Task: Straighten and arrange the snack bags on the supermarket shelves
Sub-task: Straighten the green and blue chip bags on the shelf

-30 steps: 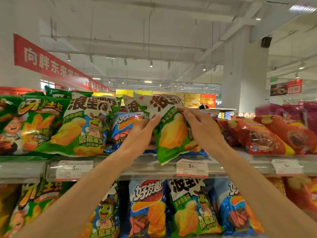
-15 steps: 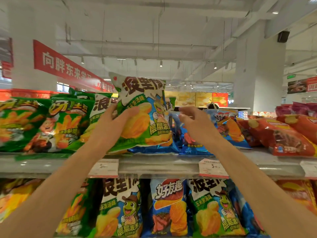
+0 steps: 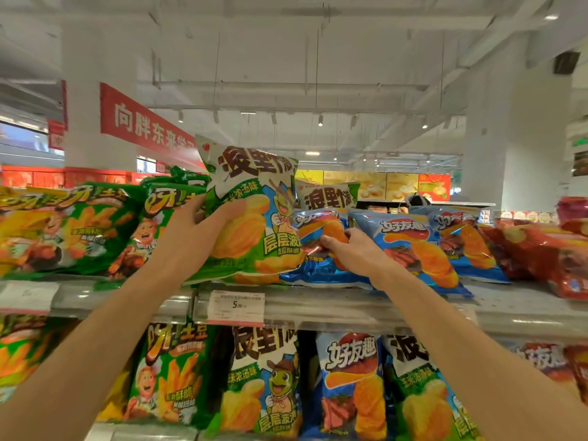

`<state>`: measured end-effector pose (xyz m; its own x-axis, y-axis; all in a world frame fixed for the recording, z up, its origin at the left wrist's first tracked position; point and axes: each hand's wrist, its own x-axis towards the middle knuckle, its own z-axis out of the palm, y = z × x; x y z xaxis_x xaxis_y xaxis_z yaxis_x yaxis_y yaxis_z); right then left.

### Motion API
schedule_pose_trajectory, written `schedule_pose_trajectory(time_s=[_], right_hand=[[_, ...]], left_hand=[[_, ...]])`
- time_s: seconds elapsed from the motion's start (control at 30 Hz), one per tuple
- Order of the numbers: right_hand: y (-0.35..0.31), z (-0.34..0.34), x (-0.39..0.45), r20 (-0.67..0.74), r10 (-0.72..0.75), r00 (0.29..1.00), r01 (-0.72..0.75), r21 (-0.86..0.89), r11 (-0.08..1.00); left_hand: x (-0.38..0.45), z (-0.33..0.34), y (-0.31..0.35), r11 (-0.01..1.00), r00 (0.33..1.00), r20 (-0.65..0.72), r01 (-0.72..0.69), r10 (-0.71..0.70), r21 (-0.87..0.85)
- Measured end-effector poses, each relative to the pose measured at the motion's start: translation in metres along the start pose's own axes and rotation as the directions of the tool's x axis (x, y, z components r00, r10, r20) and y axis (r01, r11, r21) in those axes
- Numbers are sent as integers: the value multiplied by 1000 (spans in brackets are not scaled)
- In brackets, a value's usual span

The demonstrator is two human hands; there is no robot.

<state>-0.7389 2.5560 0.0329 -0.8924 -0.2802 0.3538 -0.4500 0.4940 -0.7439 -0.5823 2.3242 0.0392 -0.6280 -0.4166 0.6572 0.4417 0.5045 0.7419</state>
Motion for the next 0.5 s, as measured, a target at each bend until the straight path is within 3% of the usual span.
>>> schedule_pose_trajectory(time_s=[0.33,0.5], right_hand=[[1,-23,6,-103,48,994,-18,276,961],[2,-24,3,-225,-174,959,219,192,957]], left_hand=[[-4,-5,8,999,998,-34,45,-45,16],[-3,-5,4,998,995,-79,60,-58,19]])
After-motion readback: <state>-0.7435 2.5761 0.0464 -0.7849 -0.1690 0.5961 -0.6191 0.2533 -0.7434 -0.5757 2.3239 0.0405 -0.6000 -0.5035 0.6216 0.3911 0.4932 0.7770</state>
